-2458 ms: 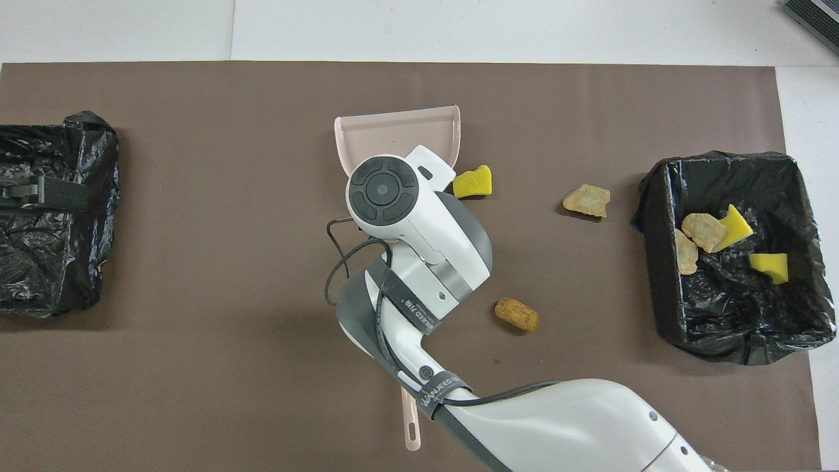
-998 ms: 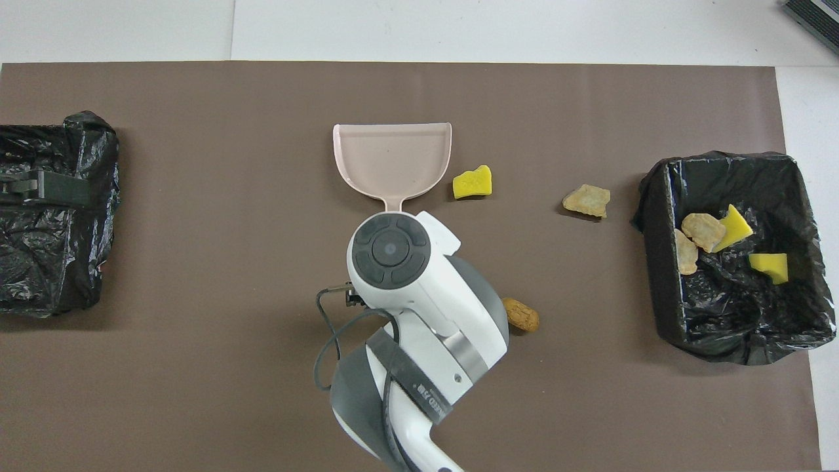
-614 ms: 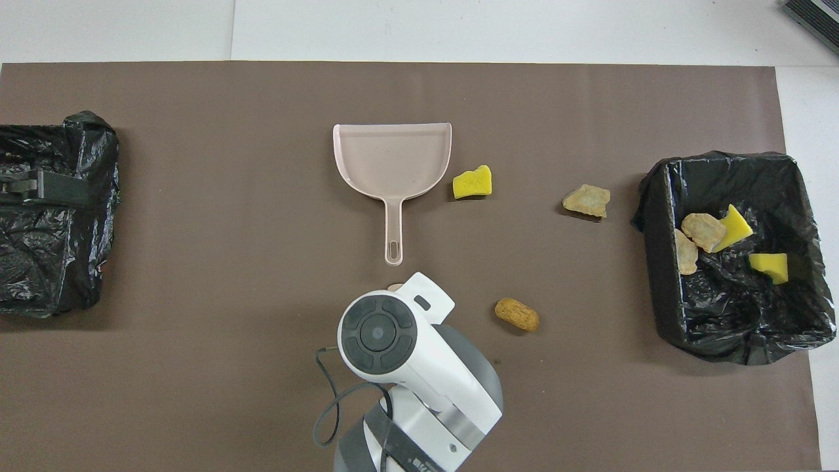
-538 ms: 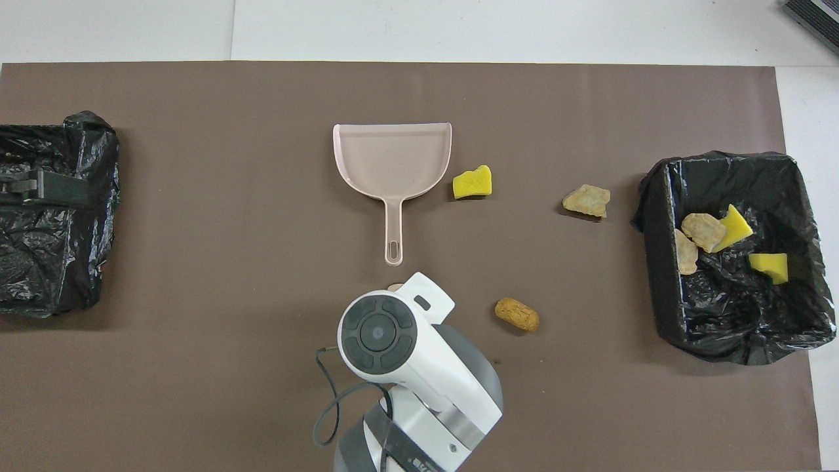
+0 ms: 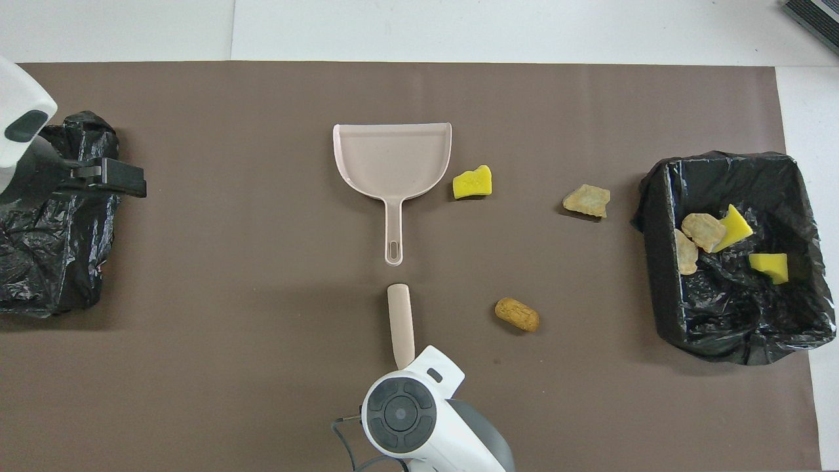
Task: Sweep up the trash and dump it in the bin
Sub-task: 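Reach the left gripper toward the dustpan handle, then grasp the dustpan with the left gripper while the right gripper takes the brush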
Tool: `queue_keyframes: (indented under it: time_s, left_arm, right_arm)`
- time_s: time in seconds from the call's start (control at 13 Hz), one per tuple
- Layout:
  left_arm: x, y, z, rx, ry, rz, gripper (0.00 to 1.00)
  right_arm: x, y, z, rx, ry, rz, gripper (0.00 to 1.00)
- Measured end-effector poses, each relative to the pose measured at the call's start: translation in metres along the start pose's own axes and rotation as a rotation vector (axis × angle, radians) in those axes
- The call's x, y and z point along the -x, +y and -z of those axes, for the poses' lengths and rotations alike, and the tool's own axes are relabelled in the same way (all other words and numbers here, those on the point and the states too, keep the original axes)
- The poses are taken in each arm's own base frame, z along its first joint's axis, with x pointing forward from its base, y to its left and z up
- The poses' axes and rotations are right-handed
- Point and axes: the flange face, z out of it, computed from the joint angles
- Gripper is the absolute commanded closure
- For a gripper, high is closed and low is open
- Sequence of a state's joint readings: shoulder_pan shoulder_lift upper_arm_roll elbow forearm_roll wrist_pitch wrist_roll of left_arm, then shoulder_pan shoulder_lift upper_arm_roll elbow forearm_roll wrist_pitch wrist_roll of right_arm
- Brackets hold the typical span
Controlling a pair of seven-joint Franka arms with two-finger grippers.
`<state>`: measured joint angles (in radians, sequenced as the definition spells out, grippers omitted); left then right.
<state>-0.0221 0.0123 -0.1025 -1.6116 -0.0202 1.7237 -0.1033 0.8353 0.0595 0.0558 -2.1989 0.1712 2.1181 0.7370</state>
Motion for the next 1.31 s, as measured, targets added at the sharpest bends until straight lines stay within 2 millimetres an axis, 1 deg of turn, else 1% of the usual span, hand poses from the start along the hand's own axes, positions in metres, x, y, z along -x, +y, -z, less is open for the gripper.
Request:
queue_keyframes:
  time_s: [0.15, 0.31, 0.38, 0.46, 0.54, 0.61, 0.69, 0.77, 0.84, 1.0, 1.08, 1.15, 1.31]
  left_arm:
    - [-0.001, 0.002, -0.005, 0.002, 0.0, 0.007, 0.0]
    - [0.0, 0.022, -0.009, 0.007, 0.013, 0.026, 0.0]
    - [0.001, 0.031, -0.011, 0.009, 0.013, 0.027, 0.0]
    - [0.003, 0.036, -0.014, 0.01, 0.009, 0.026, 0.0]
    - [0.004, 0.04, -0.016, 0.01, 0.003, 0.025, 0.0]
    - [0.006, 0.047, -0.022, 0.009, -0.005, 0.028, 0.0]
    - [0.008, 0.056, -0.028, 0.011, -0.005, 0.03, 0.0]
    - [0.009, 0.067, -0.036, 0.016, 0.005, 0.023, 0.0]
    - [0.009, 0.073, -0.042, 0.021, 0.019, 0.019, 0.0]
    - [0.006, 0.078, -0.047, 0.027, 0.037, 0.014, 0.0]
    - [0.007, 0.087, -0.051, 0.031, 0.036, -0.002, 0.0]
    - [0.007, 0.104, -0.058, 0.038, 0.035, -0.021, 0.0]
    - [0.007, 0.149, -0.084, 0.06, 0.038, -0.01, 0.0]
  right_arm:
    - [-0.001, 0.001, -0.001, 0.001, -0.001, -0.002, 0.37]
    - [-0.003, 0.001, -0.001, -0.01, 0.011, -0.005, 0.38]
    - [-0.004, 0.0, -0.003, -0.014, 0.016, -0.005, 0.43]
    - [-0.006, 0.0, -0.005, -0.018, 0.021, -0.007, 0.49]
    - [-0.007, 0.0, -0.007, -0.017, 0.02, -0.008, 0.63]
    - [-0.007, 0.0, -0.008, -0.016, 0.019, -0.009, 0.83]
    - [-0.008, 0.0, -0.008, -0.016, 0.019, -0.01, 0.99]
    - [-0.008, 0.001, -0.008, -0.017, 0.019, -0.011, 1.0]
    - [-0.009, 0.001, -0.008, -0.017, 0.02, -0.012, 1.0]
    - [-0.013, 0.003, -0.004, -0.022, 0.023, -0.02, 1.0]
    - [-0.018, 0.009, 0.001, -0.023, 0.021, -0.034, 1.0]
    - [-0.025, 0.02, 0.009, -0.02, 0.009, -0.048, 1.0]
    - [-0.036, 0.049, 0.039, -0.025, -0.003, -0.061, 1.0]
